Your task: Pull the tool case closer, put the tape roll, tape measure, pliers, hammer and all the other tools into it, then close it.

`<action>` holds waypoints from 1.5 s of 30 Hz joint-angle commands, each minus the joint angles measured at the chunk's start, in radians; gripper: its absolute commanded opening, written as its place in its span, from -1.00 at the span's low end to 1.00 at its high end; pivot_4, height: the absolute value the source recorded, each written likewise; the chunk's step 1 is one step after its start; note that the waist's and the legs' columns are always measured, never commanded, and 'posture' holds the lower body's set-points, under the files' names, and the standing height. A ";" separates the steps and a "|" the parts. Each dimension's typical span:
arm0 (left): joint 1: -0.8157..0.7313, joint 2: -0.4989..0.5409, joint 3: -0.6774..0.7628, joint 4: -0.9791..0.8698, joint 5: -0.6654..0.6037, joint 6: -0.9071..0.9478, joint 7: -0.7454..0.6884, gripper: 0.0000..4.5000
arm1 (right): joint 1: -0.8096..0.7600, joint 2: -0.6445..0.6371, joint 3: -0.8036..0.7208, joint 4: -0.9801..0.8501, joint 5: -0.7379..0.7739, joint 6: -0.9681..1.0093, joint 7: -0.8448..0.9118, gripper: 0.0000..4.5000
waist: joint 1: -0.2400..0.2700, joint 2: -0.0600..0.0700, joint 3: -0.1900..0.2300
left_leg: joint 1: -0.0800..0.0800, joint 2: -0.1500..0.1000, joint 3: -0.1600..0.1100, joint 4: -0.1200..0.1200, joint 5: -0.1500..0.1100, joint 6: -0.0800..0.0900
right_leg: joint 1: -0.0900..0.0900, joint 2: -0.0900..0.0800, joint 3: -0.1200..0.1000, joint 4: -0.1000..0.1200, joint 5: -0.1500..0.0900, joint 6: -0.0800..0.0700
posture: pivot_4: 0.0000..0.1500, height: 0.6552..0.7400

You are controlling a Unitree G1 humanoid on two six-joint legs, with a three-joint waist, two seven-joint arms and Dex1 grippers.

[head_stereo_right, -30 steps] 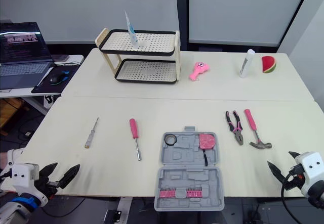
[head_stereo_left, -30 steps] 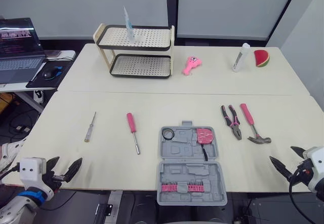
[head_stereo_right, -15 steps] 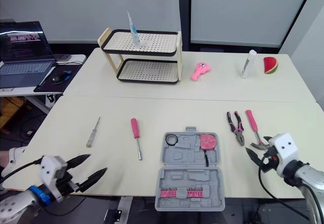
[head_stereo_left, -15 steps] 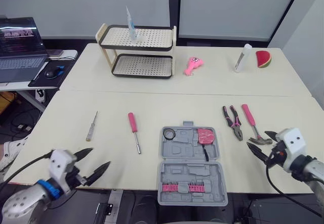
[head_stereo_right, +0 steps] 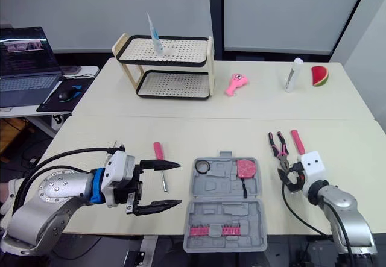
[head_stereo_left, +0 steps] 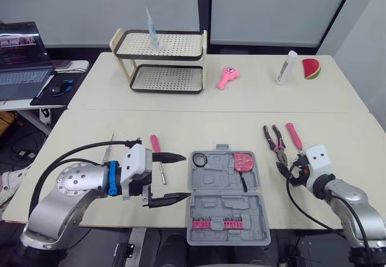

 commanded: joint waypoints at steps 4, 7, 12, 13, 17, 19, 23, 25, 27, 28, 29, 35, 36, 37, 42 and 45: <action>-0.044 -0.006 -0.027 -0.058 -0.033 0.049 0.022 1.00 | -0.092 0.045 0.014 0.113 -0.042 -0.067 -0.066 0.98 | 0.000 0.000 0.000 | 0.000 0.000 0.000 0.000 0.000 0.000 | 0.000 0.000 0.000 0.001 0.000 0.000 | 1.00 0.74; -0.045 -0.009 -0.031 -0.060 -0.027 0.052 0.028 1.00 | -0.129 0.060 0.024 0.171 -0.062 -0.077 -0.092 0.98 | 0.000 0.000 0.000 | 0.000 0.000 0.000 0.000 0.000 0.000 | -0.001 0.000 0.000 0.002 0.000 0.000 | 1.00 0.74; -0.058 -0.023 -0.037 -0.071 -0.032 0.064 0.049 1.00 | -0.164 0.081 0.018 0.217 -0.060 -0.066 -0.112 0.81 | 0.001 0.000 0.000 | 0.000 0.000 0.001 0.001 0.000 0.000 | -0.001 0.000 0.000 0.002 0.000 0.000 | 1.00 0.74; -0.058 -0.024 -0.038 -0.071 -0.031 0.066 0.050 1.00 | -0.167 0.082 0.022 0.221 -0.062 -0.066 -0.114 0.70 | 0.001 0.000 0.000 | 0.000 0.000 0.001 0.001 0.000 0.000 | -0.001 0.000 0.000 0.002 0.000 0.000 | 1.00 0.74; -0.060 -0.023 -0.041 -0.070 -0.027 0.067 0.052 1.00 | -0.173 0.096 0.033 0.221 -0.062 -0.052 -0.119 0.14 | 0.000 0.000 0.000 | 0.000 0.000 0.001 0.001 0.000 0.000 | -0.001 0.000 0.000 0.003 0.000 0.000 | 1.00 0.74; -0.063 -0.024 -0.043 -0.068 -0.026 0.068 0.053 1.00 | -0.173 0.103 0.030 0.219 -0.062 -0.041 -0.129 -0.02 | 0.000 0.000 0.000 | 0.000 0.000 0.001 0.001 0.000 0.000 | -0.001 0.000 0.000 0.003 0.000 0.000 | 1.00 0.74; -0.069 -0.024 -0.045 -0.063 -0.022 0.070 0.055 1.00 | -0.173 0.105 0.032 0.213 -0.066 -0.041 -0.132 -0.22 | 0.000 0.000 0.000 | 0.000 0.000 0.001 0.001 0.000 0.000 | -0.001 0.000 0.000 0.003 0.000 0.000 | 1.00 0.74; -0.070 -0.025 -0.045 -0.057 -0.018 0.067 0.056 1.00 | -0.176 0.109 0.030 0.204 -0.063 -0.036 -0.137 -0.31 | 0.000 0.000 0.000 | 0.000 0.000 0.001 0.001 0.000 0.000 | -0.001 0.000 0.000 0.003 0.000 0.000 | 1.00 0.74; -0.069 -0.024 -0.044 -0.053 -0.015 0.064 0.057 1.00 | -0.178 0.113 0.025 0.195 -0.058 -0.028 -0.141 -0.39 | 0.000 0.000 0.000 | 0.000 0.000 0.001 0.001 0.000 0.000 | -0.001 0.000 0.000 0.003 0.000 0.000 | 1.00 0.74; -0.067 -0.024 -0.044 -0.051 -0.014 0.062 0.057 1.00 | -0.179 0.114 0.023 0.190 -0.056 -0.026 -0.143 -0.43 | 0.000 0.000 0.000 | 0.000 0.000 0.001 0.001 0.000 0.000 | -0.001 0.000 0.000 0.003 0.000 0.000 | 1.00 0.74; -0.065 -0.024 -0.043 -0.050 -0.012 0.061 0.056 1.00 | -0.180 0.114 0.021 0.186 -0.055 -0.024 -0.144 -0.43 | 0.000 0.000 0.000 | 0.000 0.000 0.001 0.001 0.000 0.000 | -0.002 0.000 0.000 0.003 0.000 0.000 | 1.00 0.74; -0.054 -0.019 -0.017 -0.039 -0.025 0.062 0.058 1.00 | -0.184 0.110 -0.001 0.123 -0.025 -0.016 -0.133 -0.43 | 0.000 0.001 0.001 | 0.000 0.000 0.001 0.001 0.000 0.000 | -0.002 0.000 0.000 0.004 0.000 0.000 | 1.00 0.74; -0.050 -0.012 -0.009 -0.036 -0.025 0.062 0.053 1.00 | -0.184 0.101 -0.003 0.106 -0.020 -0.018 -0.123 -0.43 | 0.000 0.001 0.001 | 0.000 0.000 0.001 0.001 0.000 0.000 | -0.003 0.000 0.000 0.004 0.000 0.000 | 1.00 0.74; -0.043 -0.003 0.000 -0.032 -0.021 0.058 0.047 1.00 | -0.184 0.086 -0.004 0.088 -0.019 -0.023 -0.111 -0.43 | 0.000 0.001 0.001 | -0.001 0.000 0.001 0.001 0.000 0.000 | -0.003 0.000 0.000 0.004 0.000 0.000 | 1.00 0.74; 0.025 0.060 0.046 0.009 0.035 -0.018 -0.006 1.00 | -0.196 -0.023 0.005 0.002 0.001 -0.019 0.003 -0.43 | 0.000 0.002 0.001 | -0.003 0.000 0.003 0.001 0.000 0.000 | -0.007 0.000 0.001 0.005 0.000 0.000 | 1.00 0.74; 0.070 0.095 0.075 0.036 0.061 -0.062 -0.037 1.00 | -0.204 -0.147 0.067 -0.067 0.024 -0.018 0.176 -0.43 | 0.000 0.004 0.003 | -0.003 0.000 0.003 0.001 0.000 0.000 | -0.007 0.000 0.001 0.005 0.000 0.000 | 1.00 0.74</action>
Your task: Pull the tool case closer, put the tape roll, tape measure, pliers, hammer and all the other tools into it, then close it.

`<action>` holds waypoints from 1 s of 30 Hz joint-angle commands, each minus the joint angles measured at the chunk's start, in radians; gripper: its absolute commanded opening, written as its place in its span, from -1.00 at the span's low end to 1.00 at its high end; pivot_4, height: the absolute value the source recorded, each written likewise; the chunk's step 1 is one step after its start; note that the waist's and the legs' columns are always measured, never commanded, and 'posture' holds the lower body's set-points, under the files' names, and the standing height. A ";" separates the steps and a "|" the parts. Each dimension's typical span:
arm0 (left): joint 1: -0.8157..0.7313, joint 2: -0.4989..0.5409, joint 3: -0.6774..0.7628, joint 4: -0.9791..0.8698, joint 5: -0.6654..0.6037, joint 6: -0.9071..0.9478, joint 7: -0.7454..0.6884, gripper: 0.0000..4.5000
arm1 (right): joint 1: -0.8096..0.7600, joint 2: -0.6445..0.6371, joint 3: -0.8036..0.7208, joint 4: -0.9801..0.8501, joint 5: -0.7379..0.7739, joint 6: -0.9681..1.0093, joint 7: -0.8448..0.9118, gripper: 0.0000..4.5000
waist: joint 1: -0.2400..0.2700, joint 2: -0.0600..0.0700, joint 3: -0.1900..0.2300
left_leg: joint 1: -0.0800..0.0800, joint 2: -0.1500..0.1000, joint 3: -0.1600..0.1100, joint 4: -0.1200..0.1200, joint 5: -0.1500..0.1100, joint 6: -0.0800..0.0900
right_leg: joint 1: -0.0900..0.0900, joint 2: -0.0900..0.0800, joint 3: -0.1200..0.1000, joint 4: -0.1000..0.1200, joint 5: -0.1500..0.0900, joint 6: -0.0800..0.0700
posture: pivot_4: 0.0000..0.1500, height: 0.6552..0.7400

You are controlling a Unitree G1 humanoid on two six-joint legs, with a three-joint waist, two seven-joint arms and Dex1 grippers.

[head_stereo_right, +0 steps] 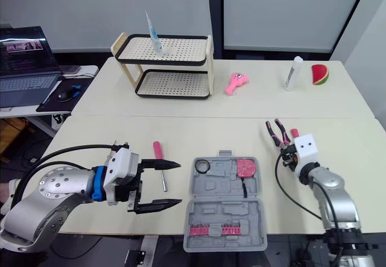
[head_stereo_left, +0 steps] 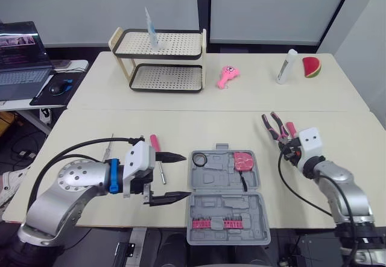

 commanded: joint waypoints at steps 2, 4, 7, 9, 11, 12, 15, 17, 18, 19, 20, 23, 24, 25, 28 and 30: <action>0.055 0.052 0.059 0.023 0.048 -0.092 -0.060 1.00 | -0.040 -0.173 0.082 -0.139 0.042 -0.033 0.263 -0.43 | 0.000 0.000 0.000 | 0.000 0.000 0.000 0.000 0.000 0.000 | 0.000 0.000 0.000 0.000 0.000 0.000 | 1.00 0.74; 0.085 0.070 0.071 0.040 0.067 -0.125 -0.080 1.00 | -0.080 -0.266 0.144 -0.158 0.031 -0.074 0.394 -0.43 | 0.000 0.001 0.001 | 0.000 0.001 -0.001 0.000 0.000 0.000 | 0.000 0.000 0.000 -0.001 0.000 0.000 | 1.00 0.74; 0.115 0.082 0.083 0.059 0.083 -0.158 -0.096 1.00 | -0.160 -0.361 0.238 -0.169 0.017 -0.111 0.555 -0.43 | 0.000 0.001 0.002 | 0.000 0.000 0.000 0.000 0.000 0.000 | 0.000 0.000 0.000 -0.001 0.000 0.000 | 1.00 0.74; 0.126 0.084 0.088 0.068 0.087 -0.169 -0.102 1.00 | -0.209 -0.393 0.299 -0.166 0.002 -0.125 0.633 -0.43 | 0.000 0.001 0.002 | -0.001 0.001 -0.001 0.000 0.000 0.000 | 0.000 -0.002 -0.001 -0.002 0.000 0.000 | 1.00 0.74; 0.139 0.086 0.090 0.083 0.102 -0.191 -0.111 1.00 | -0.256 -0.409 0.366 -0.158 -0.032 -0.151 0.697 -0.43 | 0.002 0.001 0.002 | -0.001 0.001 -0.002 0.000 0.000 0.000 | 0.001 -0.002 -0.001 -0.002 0.000 0.000 | 1.00 0.74; 0.144 0.086 0.091 0.091 0.107 -0.198 -0.113 1.00 | -0.277 -0.410 0.398 -0.153 -0.050 -0.161 0.723 -0.43 | 0.001 0.001 0.002 | -0.001 0.001 -0.002 0.000 0.000 0.000 | 0.000 -0.002 -0.002 -0.002 0.000 0.000 | 1.00 0.74; 0.152 0.083 0.096 0.107 0.113 -0.210 -0.113 1.00 | -0.323 -0.386 0.471 -0.135 -0.101 -0.178 0.759 -0.43 | 0.002 0.001 0.002 | -0.002 0.001 -0.002 0.001 0.000 0.000 | 0.000 -0.002 -0.002 -0.002 0.000 0.000 | 1.00 0.74; 0.158 0.082 0.100 0.112 0.111 -0.212 -0.110 1.00 | -0.348 -0.355 0.510 -0.119 -0.137 -0.181 0.756 -0.43 | 0.001 0.001 0.002 | -0.002 0.000 -0.002 0.001 0.000 0.000 | 0.000 -0.002 -0.002 -0.002 0.000 0.000 | 1.00 0.74; 0.161 0.082 0.101 0.113 0.112 -0.213 -0.110 1.00 | -0.359 -0.338 0.527 -0.109 -0.154 -0.179 0.753 -0.43 | 0.000 0.001 0.002 | -0.002 0.000 -0.002 0.001 0.000 0.000 | 0.000 -0.002 -0.002 -0.002 0.000 0.000 | 1.00 0.74; 0.163 0.083 0.101 0.113 0.112 -0.215 -0.111 1.00 | -0.367 -0.325 0.539 -0.101 -0.168 -0.177 0.750 -0.43 | 0.000 0.001 0.002 | -0.002 0.001 -0.002 0.001 0.000 0.000 | -0.001 -0.002 -0.002 -0.001 0.000 0.000 | 1.00 0.74; 0.166 0.083 0.101 0.113 0.113 -0.216 -0.111 1.00 | -0.374 -0.306 0.552 -0.091 -0.183 -0.174 0.746 -0.43 | 0.000 0.001 0.002 | -0.002 0.001 -0.002 0.001 0.000 0.000 | -0.001 -0.002 -0.002 -0.001 0.000 0.000 | 1.00 0.74; 0.168 0.083 0.099 0.113 0.113 -0.216 -0.109 1.00 | -0.392 -0.255 0.581 -0.067 -0.218 -0.164 0.730 -0.43 | 0.001 0.001 0.002 | -0.003 0.001 -0.002 0.001 0.000 0.000 | -0.001 -0.002 -0.002 -0.001 0.000 0.000 | 1.00 0.74; 0.168 0.083 0.099 0.114 0.113 -0.216 -0.109 1.00 | -0.396 -0.242 0.586 -0.062 -0.227 -0.161 0.728 -0.43 | 0.000 0.001 0.002 | -0.003 0.001 -0.002 0.001 0.000 0.000 | -0.002 -0.002 -0.002 -0.001 0.000 0.000 | 1.00 0.74; 0.168 0.083 0.098 0.114 0.113 -0.216 -0.108 1.00 | -0.400 -0.228 0.592 -0.057 -0.236 -0.157 0.727 -0.43 | 0.000 0.001 0.002 | -0.003 0.000 -0.002 0.001 0.000 0.000 | -0.002 -0.002 -0.002 0.000 0.000 0.000 | 1.00 0.74; 0.162 0.081 0.095 0.117 0.111 -0.212 -0.106 1.00 | -0.417 -0.178 0.620 -0.041 -0.259 -0.140 0.726 -0.43 | 0.000 0.001 0.002 | -0.003 0.001 -0.002 0.001 0.000 0.000 | -0.003 -0.002 -0.002 0.001 0.000 0.000 | 1.00 0.74; 0.159 0.079 0.091 0.118 0.112 -0.212 -0.104 1.00 | -0.420 -0.150 0.633 -0.030 -0.273 -0.129 0.719 -0.43 | -0.001 0.001 0.002 | -0.003 0.001 -0.001 0.001 0.000 0.000 | -0.004 -0.002 -0.002 0.002 0.000 0.000 | 1.00 0.74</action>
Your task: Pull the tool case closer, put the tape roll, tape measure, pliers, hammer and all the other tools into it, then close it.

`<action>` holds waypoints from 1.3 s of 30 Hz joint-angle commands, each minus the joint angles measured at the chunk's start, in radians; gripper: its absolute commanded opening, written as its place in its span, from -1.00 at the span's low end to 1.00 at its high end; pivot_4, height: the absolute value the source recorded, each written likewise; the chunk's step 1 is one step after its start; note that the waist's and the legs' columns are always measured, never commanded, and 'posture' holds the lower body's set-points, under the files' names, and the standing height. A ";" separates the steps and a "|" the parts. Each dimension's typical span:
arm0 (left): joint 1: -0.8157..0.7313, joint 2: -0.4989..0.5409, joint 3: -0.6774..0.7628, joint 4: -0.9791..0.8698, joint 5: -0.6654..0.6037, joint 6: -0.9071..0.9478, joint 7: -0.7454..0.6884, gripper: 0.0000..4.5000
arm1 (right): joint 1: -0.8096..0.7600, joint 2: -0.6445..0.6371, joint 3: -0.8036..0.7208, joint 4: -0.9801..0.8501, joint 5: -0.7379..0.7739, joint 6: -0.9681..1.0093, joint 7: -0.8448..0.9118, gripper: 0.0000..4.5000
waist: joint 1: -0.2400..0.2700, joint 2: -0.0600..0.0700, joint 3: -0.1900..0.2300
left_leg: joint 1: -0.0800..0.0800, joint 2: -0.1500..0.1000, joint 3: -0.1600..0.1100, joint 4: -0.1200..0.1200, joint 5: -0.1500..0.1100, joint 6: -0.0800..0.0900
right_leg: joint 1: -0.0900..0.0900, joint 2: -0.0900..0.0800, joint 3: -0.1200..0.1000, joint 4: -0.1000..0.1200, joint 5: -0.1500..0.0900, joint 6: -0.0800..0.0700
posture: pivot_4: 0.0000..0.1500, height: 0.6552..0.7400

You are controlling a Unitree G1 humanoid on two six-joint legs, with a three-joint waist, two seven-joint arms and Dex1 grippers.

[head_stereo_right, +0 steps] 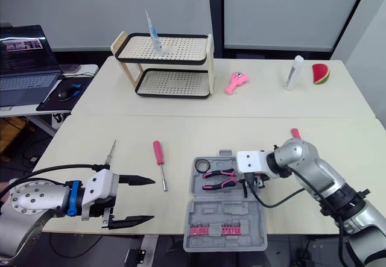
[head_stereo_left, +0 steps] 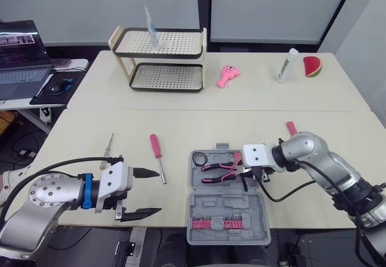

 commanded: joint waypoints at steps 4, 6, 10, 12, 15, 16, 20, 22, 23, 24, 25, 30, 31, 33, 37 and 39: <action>-0.005 0.001 0.010 -0.013 0.000 -0.004 0.005 1.00 | -0.021 0.066 0.015 0.008 -0.027 0.036 -0.024 -0.43 | 0.000 0.000 0.000 | -0.001 0.000 0.000 0.000 0.000 0.000 | -0.002 0.000 0.000 0.001 0.000 0.000 | 1.00 0.74; -0.007 0.000 0.008 -0.014 0.000 -0.004 0.008 1.00 | -0.017 0.077 0.018 0.008 -0.027 0.048 -0.022 -0.43 | 0.001 0.000 0.000 | -0.001 0.000 0.000 0.000 0.000 0.000 | -0.002 0.000 0.000 0.001 0.000 0.000 | 1.00 0.74; -0.009 -0.002 0.005 -0.014 0.002 -0.004 0.010 1.00 | -0.007 0.086 0.023 0.008 -0.028 0.067 -0.019 -0.43 | 0.000 0.000 0.000 | -0.001 0.000 0.000 0.000 0.000 0.000 | -0.003 0.000 0.000 0.003 0.000 0.000 | 1.00 0.74; -0.012 -0.003 0.001 -0.014 0.003 -0.003 0.011 1.00 | 0.000 0.093 0.025 0.002 -0.023 0.093 -0.016 -0.43 | 0.000 0.000 0.000 | -0.001 0.000 0.001 0.000 0.000 0.000 | -0.003 0.000 0.000 0.004 0.000 0.000 | 1.00 0.74; -0.015 -0.005 -0.001 -0.015 0.004 -0.003 0.011 1.00 | 0.006 0.097 0.025 -0.005 -0.022 0.126 -0.014 -0.43 | -0.001 0.000 0.000 | -0.001 0.000 0.001 0.000 0.000 0.000 | -0.003 0.000 0.000 0.004 0.000 0.000 | 1.00 0.74; -0.017 -0.005 -0.002 -0.014 0.004 -0.002 0.011 1.00 | 0.006 0.093 0.027 -0.006 -0.022 0.132 -0.008 -0.43 | -0.001 0.000 0.000 | -0.001 0.000 0.001 0.000 0.000 0.000 | -0.004 0.000 0.000 0.004 0.000 0.000 | 1.00 0.74; -0.020 -0.007 -0.003 -0.017 0.004 0.000 0.013 1.00 | 0.006 0.079 0.020 -0.017 -0.018 0.131 0.002 0.03 | 0.000 0.000 0.000 | -0.001 0.000 0.001 0.000 0.000 0.000 | -0.004 0.000 0.000 0.005 0.000 0.000 | 1.00 0.74; -0.020 -0.008 -0.002 -0.019 0.004 0.001 0.015 1.00 | 0.001 0.076 0.009 -0.026 -0.011 0.132 0.003 0.18 | 0.000 0.000 0.000 | -0.001 0.000 0.001 0.000 0.000 0.000 | -0.004 0.000 0.000 0.005 0.000 0.000 | 1.00 0.74; -0.019 -0.008 -0.002 -0.021 0.003 0.003 0.016 1.00 | -0.004 0.077 -0.007 -0.036 0.004 0.123 0.004 0.25 | 0.000 0.000 0.000 | -0.001 0.000 0.001 0.000 0.000 0.000 | -0.004 0.000 0.000 0.005 0.000 0.000 | 1.00 0.74; -0.018 -0.009 -0.001 -0.023 0.003 0.004 0.017 1.00 | -0.007 0.078 -0.018 -0.044 0.014 0.118 0.004 0.32 | 0.000 0.000 0.000 | -0.001 0.000 0.001 0.000 0.000 0.000 | -0.004 0.000 0.000 0.005 0.000 0.000 | 1.00 0.74; -0.018 -0.009 0.000 -0.024 0.002 0.006 0.019 1.00 | -0.011 0.078 -0.032 -0.057 0.032 0.115 0.010 0.40 | -0.001 0.000 0.000 | -0.001 0.000 0.001 0.000 0.000 0.000 | -0.004 0.000 0.000 0.005 0.000 0.000 | 1.00 0.74; -0.016 -0.011 0.003 -0.034 -0.005 0.018 0.035 1.00 | 0.003 0.133 -0.114 -0.123 0.154 0.120 -0.009 0.47 | -0.001 -0.001 0.000 | -0.001 0.000 0.001 0.000 0.000 0.000 | -0.004 0.000 0.000 0.005 0.000 0.000 | 1.00 0.74; -0.019 -0.013 0.003 -0.035 -0.007 0.023 0.039 1.00 | 0.010 0.143 -0.108 -0.115 0.149 0.119 -0.026 0.31 | -0.001 -0.001 0.000 | -0.001 0.000 0.000 0.000 0.000 0.000 | -0.004 0.000 0.000 0.005 0.000 0.000 | 1.00 0.74; -0.024 -0.015 0.003 -0.036 -0.010 0.029 0.042 1.00 | 0.019 0.163 -0.095 -0.096 0.136 0.120 -0.057 0.13 | 0.000 -0.001 0.000 | -0.001 0.000 0.000 0.000 0.000 0.000 | -0.004 0.000 0.000 0.005 0.000 0.000 | 1.00 0.74; -0.026 -0.017 0.005 -0.037 -0.011 0.032 0.046 1.00 | 0.008 0.194 -0.061 -0.027 0.086 0.108 -0.115 -0.18 | 0.000 -0.001 0.000 | -0.001 0.000 0.001 0.000 0.000 0.000 | -0.004 0.000 0.000 0.005 0.000 0.000 | 1.00 0.74; -0.026 -0.017 0.006 -0.038 -0.011 0.034 0.048 1.00 | 0.013 0.204 -0.041 0.002 0.063 0.092 -0.139 -0.31 | -0.001 -0.001 0.000 | -0.001 0.000 0.001 0.000 0.000 0.000 | -0.004 0.000 0.000 0.005 0.000 0.000 | 1.00 0.74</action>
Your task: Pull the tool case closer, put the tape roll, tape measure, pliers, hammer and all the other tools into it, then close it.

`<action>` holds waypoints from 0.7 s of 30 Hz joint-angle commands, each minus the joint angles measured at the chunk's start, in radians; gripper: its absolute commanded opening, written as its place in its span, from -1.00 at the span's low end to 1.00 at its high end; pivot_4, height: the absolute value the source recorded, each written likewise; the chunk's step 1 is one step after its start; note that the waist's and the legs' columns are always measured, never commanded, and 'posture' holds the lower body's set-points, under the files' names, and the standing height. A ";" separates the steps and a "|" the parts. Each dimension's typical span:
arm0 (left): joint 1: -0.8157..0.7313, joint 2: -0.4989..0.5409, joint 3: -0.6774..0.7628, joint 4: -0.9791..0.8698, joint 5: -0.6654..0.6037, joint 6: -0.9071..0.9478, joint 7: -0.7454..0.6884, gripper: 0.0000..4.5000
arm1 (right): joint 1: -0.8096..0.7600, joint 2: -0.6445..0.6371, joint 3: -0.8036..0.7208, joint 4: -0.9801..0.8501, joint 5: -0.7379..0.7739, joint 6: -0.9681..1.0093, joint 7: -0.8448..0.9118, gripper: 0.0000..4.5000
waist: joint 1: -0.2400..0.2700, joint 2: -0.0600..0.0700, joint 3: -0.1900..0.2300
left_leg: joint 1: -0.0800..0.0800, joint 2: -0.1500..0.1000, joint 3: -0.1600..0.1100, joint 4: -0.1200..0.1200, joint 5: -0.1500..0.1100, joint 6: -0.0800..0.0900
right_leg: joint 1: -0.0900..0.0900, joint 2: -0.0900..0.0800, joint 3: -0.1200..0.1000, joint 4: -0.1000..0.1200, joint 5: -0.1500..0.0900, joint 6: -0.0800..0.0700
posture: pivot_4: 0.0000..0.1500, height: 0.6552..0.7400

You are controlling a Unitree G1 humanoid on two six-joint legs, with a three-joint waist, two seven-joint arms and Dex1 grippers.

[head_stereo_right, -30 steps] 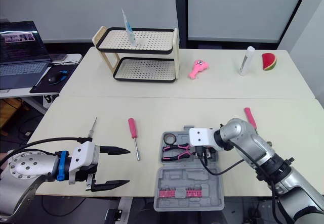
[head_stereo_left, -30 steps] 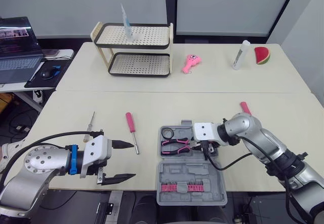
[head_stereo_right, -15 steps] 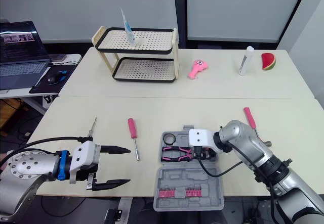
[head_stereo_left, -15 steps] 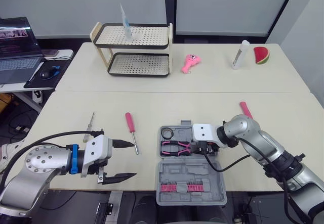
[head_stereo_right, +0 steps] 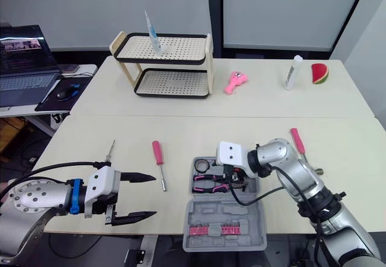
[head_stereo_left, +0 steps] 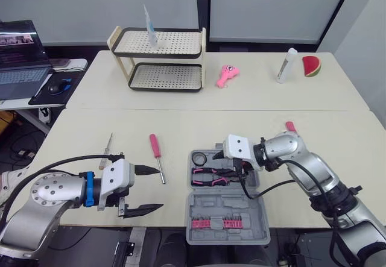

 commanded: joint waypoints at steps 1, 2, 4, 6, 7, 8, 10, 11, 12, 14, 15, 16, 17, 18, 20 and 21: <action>-0.004 -0.005 0.010 -0.027 -0.012 -0.003 0.002 1.00 | 0.000 0.019 0.024 0.030 -0.038 -0.031 -0.045 -0.36 | 0.000 0.000 0.000 | 0.000 0.000 0.000 0.000 0.000 0.000 | 0.000 0.000 0.000 0.000 0.000 0.000 | 1.00 0.74; -0.005 -0.005 0.010 -0.026 -0.012 -0.003 0.002 1.00 | 0.003 0.024 0.032 0.044 -0.045 -0.038 -0.052 -0.43 | -0.001 0.000 0.000 | 0.000 0.000 0.000 0.000 0.000 0.000 | 0.000 0.000 0.000 0.000 0.000 0.000 | 1.00 0.74; -0.004 -0.006 0.010 -0.025 -0.011 -0.004 0.002 1.00 | 0.007 0.031 0.052 0.078 -0.067 -0.058 -0.067 -0.56 | -0.001 0.000 0.000 | 0.000 0.000 0.000 0.000 0.000 0.000 | -0.001 0.000 0.000 0.000 0.000 0.000 | 1.00 0.74; -0.004 -0.007 0.010 -0.025 -0.009 -0.006 0.003 1.00 | 0.010 0.034 0.070 0.111 -0.087 -0.075 -0.070 -0.68 | -0.001 0.000 0.000 | 0.000 0.000 0.000 0.000 0.000 0.000 | -0.001 0.000 0.000 0.000 0.000 0.000 | 1.00 0.74; -0.004 -0.008 0.010 -0.025 -0.009 -0.006 0.004 1.00 | 0.012 0.034 0.079 0.128 -0.098 -0.088 -0.073 -0.73 | -0.001 0.000 0.000 | 0.000 0.000 0.000 0.000 0.000 0.000 | -0.001 0.000 0.000 0.000 0.000 0.000 | 1.00 0.74; -0.004 -0.008 0.010 -0.026 -0.009 -0.006 0.004 1.00 | 0.015 0.036 0.084 0.141 -0.104 -0.093 -0.077 -0.79 | 0.000 0.000 0.000 | 0.000 0.000 0.000 0.000 0.000 0.000 | -0.001 0.000 0.000 0.000 0.000 0.000 | 1.00 0.74; -0.003 -0.010 0.010 -0.026 -0.007 -0.007 0.006 1.00 | 0.021 0.039 0.091 0.170 -0.116 -0.097 -0.083 -0.90 | -0.001 0.000 0.000 | 0.000 0.000 0.001 0.000 0.000 0.000 | -0.001 0.000 0.000 0.000 0.000 0.000 | 1.00 0.74; -0.002 -0.011 0.011 -0.028 -0.007 -0.007 0.006 1.00 | 0.024 0.040 0.092 0.186 -0.123 -0.099 -0.088 -0.94 | -0.001 0.000 0.000 | 0.000 0.000 0.001 0.000 0.000 0.000 | 0.000 0.000 0.000 0.000 0.000 0.000 | 1.00 0.74; 0.000 -0.012 0.012 -0.029 -0.006 -0.007 0.007 1.00 | 0.026 0.040 0.093 0.198 -0.127 -0.099 -0.090 -1.00 | -0.001 -0.001 -0.001 | 0.000 0.000 0.000 0.000 0.000 0.000 | 0.000 0.000 0.000 0.000 0.000 0.000 | 1.00 0.74; 0.002 -0.015 0.014 -0.032 -0.006 -0.006 0.009 1.00 | 0.030 0.039 0.094 0.211 -0.127 -0.101 -0.089 -1.00 | -0.001 -0.001 -0.001 | 0.001 0.000 0.000 0.000 0.000 0.000 | 0.000 0.000 0.000 0.000 0.000 0.000 | 1.00 0.74; 0.005 -0.016 0.015 -0.034 -0.007 -0.005 0.010 1.00 | 0.032 0.039 0.092 0.213 -0.125 -0.104 -0.089 -1.00 | -0.001 -0.001 -0.001 | 0.001 0.000 0.000 0.000 0.000 0.000 | 0.000 0.000 0.000 0.000 0.000 0.000 | 1.00 0.74; 0.009 -0.017 0.016 -0.035 -0.007 -0.005 0.010 1.00 | 0.034 0.038 0.088 0.211 -0.119 -0.114 -0.087 -1.00 | -0.001 -0.001 -0.001 | 0.001 0.000 0.000 0.000 0.000 0.000 | 0.000 0.000 0.000 0.000 0.000 0.000 | 1.00 0.74; 0.013 -0.020 0.018 -0.035 -0.007 -0.006 0.012 1.00 | 0.036 0.041 0.076 0.202 -0.105 -0.123 -0.086 -1.00 | -0.001 -0.002 -0.001 | 0.001 0.000 0.000 0.000 0.000 0.000 | 0.000 0.000 0.000 0.000 0.000 0.000 | 1.00 0.74; 0.017 -0.022 0.020 -0.035 -0.006 -0.007 0.013 1.00 | 0.038 0.045 0.062 0.189 -0.085 -0.135 -0.080 -1.00 | -0.001 -0.002 -0.001 | 0.001 0.000 0.000 0.000 0.000 0.000 | 0.000 0.000 0.000 0.000 0.000 0.000 | 1.00 0.74; 0.019 -0.025 0.024 -0.030 -0.007 -0.008 0.017 1.00 | 0.035 0.065 0.028 0.162 -0.044 -0.150 -0.080 -1.00 | 0.000 -0.002 -0.001 | 0.001 0.000 0.000 0.000 0.000 0.000 | 0.000 0.000 0.000 0.000 0.000 0.000 | 1.00 0.74; 0.020 -0.029 0.028 -0.027 -0.009 -0.007 0.022 1.00 | 0.034 0.073 0.009 0.143 -0.025 -0.149 -0.081 -1.00 | -0.001 -0.002 -0.001 | 0.001 0.000 0.000 0.000 0.000 0.000 | 0.000 0.000 0.000 0.000 0.000 0.000 | 1.00 0.74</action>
